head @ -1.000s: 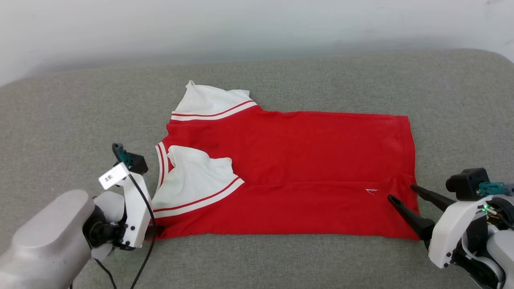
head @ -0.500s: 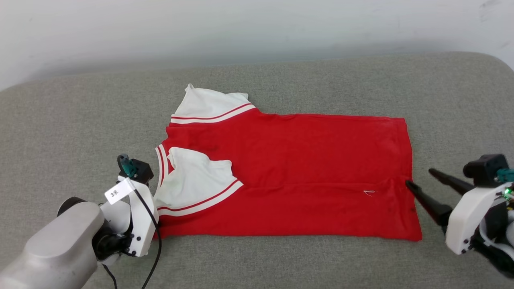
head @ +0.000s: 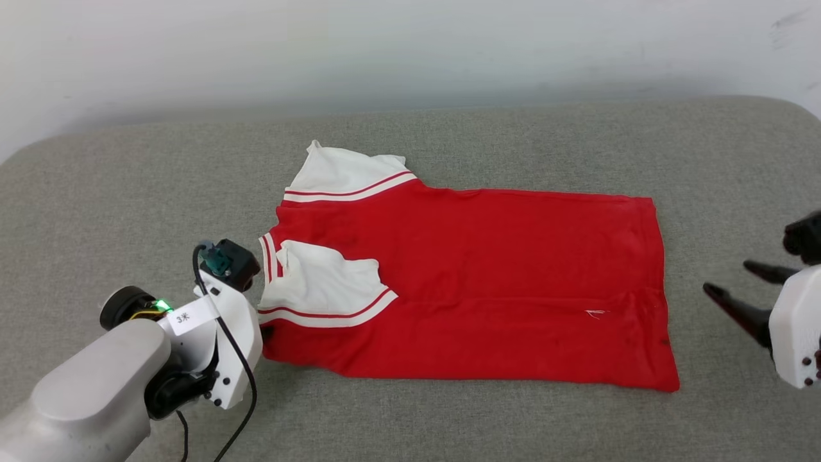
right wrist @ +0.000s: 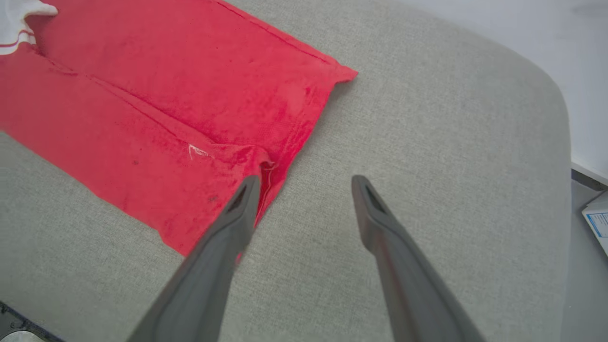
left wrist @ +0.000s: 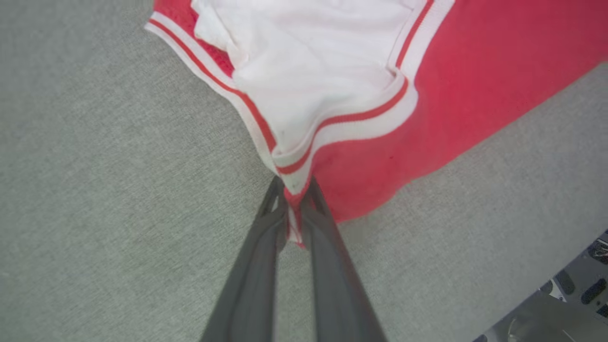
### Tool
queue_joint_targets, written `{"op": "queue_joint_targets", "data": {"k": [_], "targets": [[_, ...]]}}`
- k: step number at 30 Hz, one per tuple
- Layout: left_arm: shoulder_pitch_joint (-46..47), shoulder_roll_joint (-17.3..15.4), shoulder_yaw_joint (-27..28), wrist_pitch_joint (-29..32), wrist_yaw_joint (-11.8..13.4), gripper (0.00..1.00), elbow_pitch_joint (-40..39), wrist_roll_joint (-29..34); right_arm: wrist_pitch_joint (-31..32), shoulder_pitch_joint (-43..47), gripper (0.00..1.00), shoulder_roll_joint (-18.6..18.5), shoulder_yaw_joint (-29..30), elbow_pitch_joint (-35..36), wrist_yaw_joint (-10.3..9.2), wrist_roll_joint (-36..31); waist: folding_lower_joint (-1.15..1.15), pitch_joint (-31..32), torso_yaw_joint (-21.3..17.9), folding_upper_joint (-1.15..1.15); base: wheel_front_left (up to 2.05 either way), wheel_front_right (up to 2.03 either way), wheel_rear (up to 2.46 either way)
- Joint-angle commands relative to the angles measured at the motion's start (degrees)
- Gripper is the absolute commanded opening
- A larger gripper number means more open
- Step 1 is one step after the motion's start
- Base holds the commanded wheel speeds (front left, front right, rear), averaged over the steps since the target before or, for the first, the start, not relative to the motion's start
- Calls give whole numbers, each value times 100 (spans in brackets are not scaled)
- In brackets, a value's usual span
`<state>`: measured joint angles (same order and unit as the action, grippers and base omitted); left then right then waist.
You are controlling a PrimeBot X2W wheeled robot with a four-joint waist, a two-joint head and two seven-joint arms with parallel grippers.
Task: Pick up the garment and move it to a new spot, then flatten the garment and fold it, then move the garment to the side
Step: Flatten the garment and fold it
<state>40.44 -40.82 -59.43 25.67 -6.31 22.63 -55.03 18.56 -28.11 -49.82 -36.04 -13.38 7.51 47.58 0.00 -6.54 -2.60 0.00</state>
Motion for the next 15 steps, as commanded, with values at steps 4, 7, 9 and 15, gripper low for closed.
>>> {"op": "queue_joint_targets", "data": {"k": [4,7,9,15], "targets": [[-7,-38,-35,-40,80,0,-249,95,587,192,100,51,-53,176,-6,181,0,-62,31,0,0,0,0],[37,-47,-38,-44,122,0,-355,127,760,322,100,191,-41,103,-5,190,0,-124,69,0,0,0,0],[70,-55,-38,-52,140,0,-399,149,810,393,100,323,-41,31,-5,194,0,-161,90,0,0,0,0],[102,-79,-45,-112,183,0,-465,227,768,536,100,750,-74,-390,-5,85,0,-288,156,0,0,0,0]]}}
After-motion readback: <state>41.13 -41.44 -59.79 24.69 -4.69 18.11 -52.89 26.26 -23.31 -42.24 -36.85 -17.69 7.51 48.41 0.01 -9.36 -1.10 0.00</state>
